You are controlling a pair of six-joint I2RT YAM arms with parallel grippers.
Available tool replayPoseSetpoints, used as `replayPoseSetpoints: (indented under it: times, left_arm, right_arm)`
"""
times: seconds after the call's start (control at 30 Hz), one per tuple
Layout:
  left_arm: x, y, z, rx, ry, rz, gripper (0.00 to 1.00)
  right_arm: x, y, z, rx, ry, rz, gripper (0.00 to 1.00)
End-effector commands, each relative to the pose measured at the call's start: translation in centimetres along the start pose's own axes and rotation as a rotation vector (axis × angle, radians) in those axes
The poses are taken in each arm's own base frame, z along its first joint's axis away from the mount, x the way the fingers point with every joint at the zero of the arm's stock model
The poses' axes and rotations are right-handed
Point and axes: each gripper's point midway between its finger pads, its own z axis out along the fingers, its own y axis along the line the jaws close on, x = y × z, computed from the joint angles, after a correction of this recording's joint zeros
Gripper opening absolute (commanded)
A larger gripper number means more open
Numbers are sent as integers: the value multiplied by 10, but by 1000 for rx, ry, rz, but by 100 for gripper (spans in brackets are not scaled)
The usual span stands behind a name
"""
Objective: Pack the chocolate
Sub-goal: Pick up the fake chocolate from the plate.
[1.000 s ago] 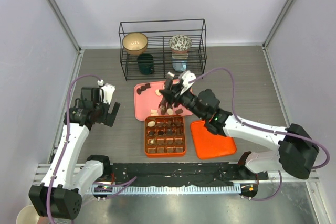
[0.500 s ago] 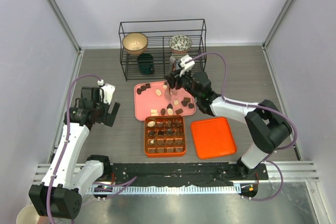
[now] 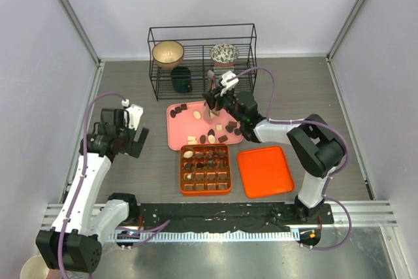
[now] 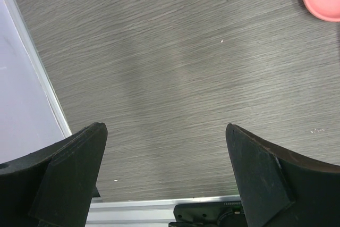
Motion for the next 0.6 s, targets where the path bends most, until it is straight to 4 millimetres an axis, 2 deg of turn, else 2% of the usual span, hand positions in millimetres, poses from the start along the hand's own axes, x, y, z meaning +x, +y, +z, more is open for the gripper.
replayPoseSetpoints:
  times: [0.0,0.13,0.27,0.43,0.57]
  left_arm:
    - [-6,6,-6,-26,-27,13,100]
    - [-7,7,-6,-28,-27,14,100]
    - [-6,5,-6,-21,-26,11,100]
    - [-5,6,-8,-22,-25,11,100]
    - [-5,6,-10,-25,-26,13,100]
  right_arm:
    - [-34,-6,7,26,-149,-45,50]
    - [-18,-7,3,28,-119,-27,48]
    - [-12,-4,-4,19,-116,3,46]
    - [-15,-5,-8,26,-142,-1,46]
    - [-25,-6,-7,29,-182,-8,46]
